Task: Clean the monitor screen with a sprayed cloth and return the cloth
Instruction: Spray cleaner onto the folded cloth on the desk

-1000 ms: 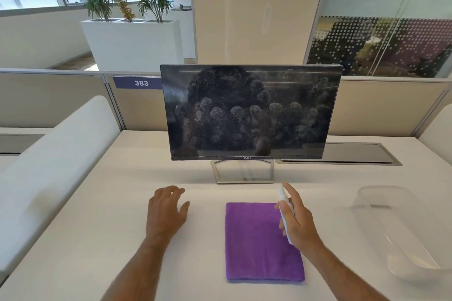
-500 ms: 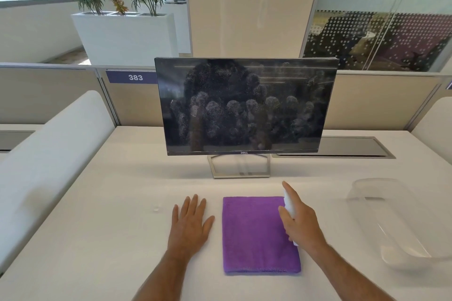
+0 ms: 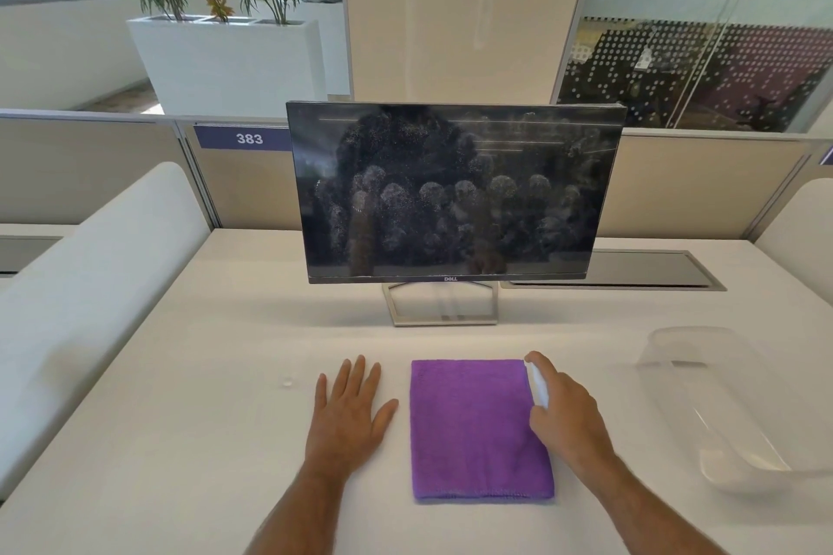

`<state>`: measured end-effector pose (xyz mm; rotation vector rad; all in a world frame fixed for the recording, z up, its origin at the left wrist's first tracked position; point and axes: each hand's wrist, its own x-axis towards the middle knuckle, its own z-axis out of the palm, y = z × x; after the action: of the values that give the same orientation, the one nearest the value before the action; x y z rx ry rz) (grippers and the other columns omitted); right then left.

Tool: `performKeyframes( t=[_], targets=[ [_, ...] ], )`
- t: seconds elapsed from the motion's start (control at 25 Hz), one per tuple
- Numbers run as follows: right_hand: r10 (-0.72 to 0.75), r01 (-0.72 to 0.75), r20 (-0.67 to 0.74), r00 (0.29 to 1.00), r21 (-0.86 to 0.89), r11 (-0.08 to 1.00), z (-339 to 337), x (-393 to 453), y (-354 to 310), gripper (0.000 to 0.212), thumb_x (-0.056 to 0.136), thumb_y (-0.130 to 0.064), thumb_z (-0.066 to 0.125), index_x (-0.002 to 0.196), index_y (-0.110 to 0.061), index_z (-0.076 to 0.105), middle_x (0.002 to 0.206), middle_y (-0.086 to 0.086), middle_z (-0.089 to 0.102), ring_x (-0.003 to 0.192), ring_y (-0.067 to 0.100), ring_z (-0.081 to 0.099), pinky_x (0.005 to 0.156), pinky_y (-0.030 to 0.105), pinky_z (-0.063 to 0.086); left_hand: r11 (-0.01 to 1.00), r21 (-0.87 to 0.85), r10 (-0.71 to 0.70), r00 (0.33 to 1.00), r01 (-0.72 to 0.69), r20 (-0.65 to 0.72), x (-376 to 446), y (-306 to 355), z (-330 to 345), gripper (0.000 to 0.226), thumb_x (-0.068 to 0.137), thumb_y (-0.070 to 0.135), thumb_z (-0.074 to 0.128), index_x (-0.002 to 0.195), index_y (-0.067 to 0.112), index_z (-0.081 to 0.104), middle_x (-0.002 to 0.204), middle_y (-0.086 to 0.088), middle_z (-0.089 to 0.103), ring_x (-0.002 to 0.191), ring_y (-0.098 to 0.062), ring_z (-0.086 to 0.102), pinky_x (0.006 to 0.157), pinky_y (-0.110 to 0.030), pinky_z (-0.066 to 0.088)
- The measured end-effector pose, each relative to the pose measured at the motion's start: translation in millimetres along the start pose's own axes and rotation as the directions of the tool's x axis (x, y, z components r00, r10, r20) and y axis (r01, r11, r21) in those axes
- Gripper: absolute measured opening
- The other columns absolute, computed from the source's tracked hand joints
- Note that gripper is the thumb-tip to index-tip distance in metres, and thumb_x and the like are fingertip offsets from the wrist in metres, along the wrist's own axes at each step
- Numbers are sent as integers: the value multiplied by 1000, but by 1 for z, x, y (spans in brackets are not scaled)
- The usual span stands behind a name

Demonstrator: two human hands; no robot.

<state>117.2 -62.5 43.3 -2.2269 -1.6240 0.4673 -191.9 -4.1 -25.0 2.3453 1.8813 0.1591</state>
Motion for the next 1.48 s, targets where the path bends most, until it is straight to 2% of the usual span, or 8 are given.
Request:
performKeyframes(
  t=[0.36,0.52,0.64,0.8,0.96,1.12,1.28,1.48],
  targets=[
    [62,-66,-91,994,-42,997,-13,5,-10,83,89,-14,68,155,-32,23,135,6,60,109,23,65,78,26,52,1000,5,-2,1000,2,6,0,0,1,70,99,66,14,160,33,5,169,4,-2,156,-18,-6,123,-47,-7],
    [78,-79,-14,997,-229,970,-17,9,-9,75,91,-18,62,153,-34,24,115,3,61,80,15,55,63,22,44,1000,9,-3,1000,3,2,1,0,2,71,98,66,12,160,34,5,169,5,-2,155,-17,-6,123,-47,-7],
    [81,-73,17,997,-297,952,-13,11,-7,70,91,-22,61,151,-35,27,113,2,61,73,12,51,57,19,37,1000,2,-1,1000,1,3,1,-1,3,71,97,67,11,160,34,5,169,5,-2,155,-17,-7,122,-47,-8],
    [99,-107,-44,994,-230,967,-6,16,-5,79,89,-28,63,154,-36,19,114,-1,59,72,10,52,49,16,34,1000,12,-3,1000,3,10,2,-1,4,72,96,68,8,160,35,3,169,5,-4,155,-17,-8,122,-46,-10],
    [39,-40,-45,998,-26,999,0,19,-4,85,94,-26,63,159,-35,10,130,2,59,95,16,64,73,23,55,1000,10,-3,1000,3,12,2,-2,5,73,95,69,7,160,35,3,169,6,-5,155,-18,-9,122,-46,-11],
    [-44,45,-29,999,59,997,1,17,-2,80,93,-19,63,158,-33,18,155,2,46,132,24,54,105,33,48,1000,1,-4,1000,4,6,2,-2,4,73,95,69,8,160,35,4,169,5,-3,155,-18,-8,122,-47,-10],
    [-134,135,-9,991,62,989,1,15,-3,72,97,-19,59,156,-34,21,160,-2,38,137,23,51,109,33,44,1000,-5,-5,1000,5,1,2,-1,3,72,96,68,11,160,34,6,169,5,-2,155,-18,-7,122,-47,-9],
    [-140,137,38,989,76,988,2,15,-4,75,97,-17,58,156,-37,19,149,-1,53,119,20,63,102,31,51,1000,0,-5,1000,5,4,2,-1,3,72,96,68,10,160,35,5,169,5,-3,155,-18,-7,122,-47,-10]
  ],
)
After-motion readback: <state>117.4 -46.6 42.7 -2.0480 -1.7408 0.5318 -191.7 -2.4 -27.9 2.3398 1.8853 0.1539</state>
